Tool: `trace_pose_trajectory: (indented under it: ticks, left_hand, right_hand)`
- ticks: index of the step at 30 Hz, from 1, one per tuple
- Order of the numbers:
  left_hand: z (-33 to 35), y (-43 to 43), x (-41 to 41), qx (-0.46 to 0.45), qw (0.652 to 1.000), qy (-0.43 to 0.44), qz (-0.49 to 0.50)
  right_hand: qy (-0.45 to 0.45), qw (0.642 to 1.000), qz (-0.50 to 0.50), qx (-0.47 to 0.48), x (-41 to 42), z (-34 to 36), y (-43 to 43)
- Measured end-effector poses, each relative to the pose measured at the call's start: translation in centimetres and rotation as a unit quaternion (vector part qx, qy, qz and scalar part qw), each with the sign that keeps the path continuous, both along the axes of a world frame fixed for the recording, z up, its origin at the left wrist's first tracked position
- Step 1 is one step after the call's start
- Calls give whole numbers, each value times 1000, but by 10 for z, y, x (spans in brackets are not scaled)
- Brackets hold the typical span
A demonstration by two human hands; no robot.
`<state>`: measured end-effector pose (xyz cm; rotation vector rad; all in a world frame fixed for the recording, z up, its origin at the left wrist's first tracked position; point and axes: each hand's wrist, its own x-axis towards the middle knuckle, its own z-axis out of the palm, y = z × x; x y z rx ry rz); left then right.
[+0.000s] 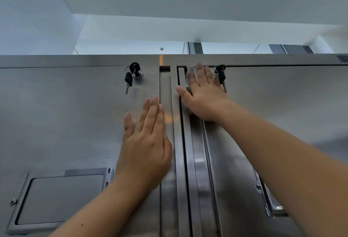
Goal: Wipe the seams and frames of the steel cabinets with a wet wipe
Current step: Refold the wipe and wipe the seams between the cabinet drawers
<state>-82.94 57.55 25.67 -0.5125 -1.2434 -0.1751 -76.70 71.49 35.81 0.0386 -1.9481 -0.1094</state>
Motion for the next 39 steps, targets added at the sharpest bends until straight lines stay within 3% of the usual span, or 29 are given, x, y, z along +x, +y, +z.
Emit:
trace_pose_trajectory:
  ticks: [10,18,28,36,39]
  left_hand:
    - [0,-1,-1,4,1000,-11,-5]
    - [-1,-1,0,1,1000,-10,-29]
    - [-1,-2,-2,-5,1000,-1,-25]
    - [-3,-1,-1,4,1000,-18,-19]
    - [-4,0,1,-3,1000,-25,-19]
  right_hand:
    - [7,1000,-19,-13,-3,9,-6]
    - [-12,999,-29,14,-1,-26,1]
    - [-18,1000,-6,-22,2,4,-7]
    - [-27,997,-36,68,6,-86,8]
    - [-54,995,-41,68,10,-90,12]
